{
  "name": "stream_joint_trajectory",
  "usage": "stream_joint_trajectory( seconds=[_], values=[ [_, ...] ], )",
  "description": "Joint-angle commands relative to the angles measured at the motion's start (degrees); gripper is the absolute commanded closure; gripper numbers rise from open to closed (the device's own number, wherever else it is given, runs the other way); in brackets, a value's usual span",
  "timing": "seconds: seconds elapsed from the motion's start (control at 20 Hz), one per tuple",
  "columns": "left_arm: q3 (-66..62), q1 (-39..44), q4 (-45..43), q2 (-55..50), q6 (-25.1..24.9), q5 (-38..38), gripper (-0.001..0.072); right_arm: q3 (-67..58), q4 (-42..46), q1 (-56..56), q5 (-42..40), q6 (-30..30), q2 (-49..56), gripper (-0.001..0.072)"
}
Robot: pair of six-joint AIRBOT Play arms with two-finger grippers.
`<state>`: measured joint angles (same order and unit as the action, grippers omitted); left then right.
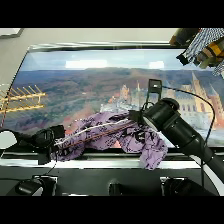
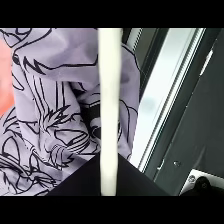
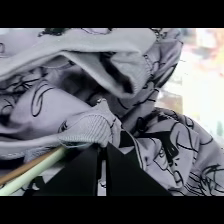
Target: Fold the clothes and pants, and hang the long-sleeved shirts on hangers.
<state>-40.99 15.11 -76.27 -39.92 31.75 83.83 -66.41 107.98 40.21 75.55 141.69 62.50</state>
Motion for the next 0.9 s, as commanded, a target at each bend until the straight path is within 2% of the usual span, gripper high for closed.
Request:
stream_joint_trajectory(
  seconds=[0.0,0.15,0.35,0.6,0.75,0.85],
  values=[
    [-0.07,0.44,-0.02,-1.57,-0.35,-0.46,0.0684,-0.13,-2.23,0.0,-3.3,-1.6,-1.36,0.0674],
    [-0.09,2.86,-0.04,-2.75,-0.42,-0.61,0.0684,-3.02,-6.45,0.0,-3.52,-6.67,-2.01,0.0675],
    [-0.09,4.0,-0.44,-3.02,-0.24,-0.92,0.0684,-12.46,-7.28,0.0,-0.46,-11.96,-1.97,0.0676],
    [-1.79,4.02,-0.44,-3.04,0.35,-0.96,0.0684,-24.15,-9.38,0.0,6.05,-14.91,-1.38,0.0676],
    [-2.14,4.02,-0.39,-3.19,0.11,-1.38,0.0684,-25.46,-12.87,0.0,9.4,-16.15,-0.96,0.0676],
    [-2.14,4.02,0.37,-3.26,-1.51,-1.64,0.0683,-25.46,-12.83,0.0,12.44,-19.08,0.85,0.0675]
  ],
)
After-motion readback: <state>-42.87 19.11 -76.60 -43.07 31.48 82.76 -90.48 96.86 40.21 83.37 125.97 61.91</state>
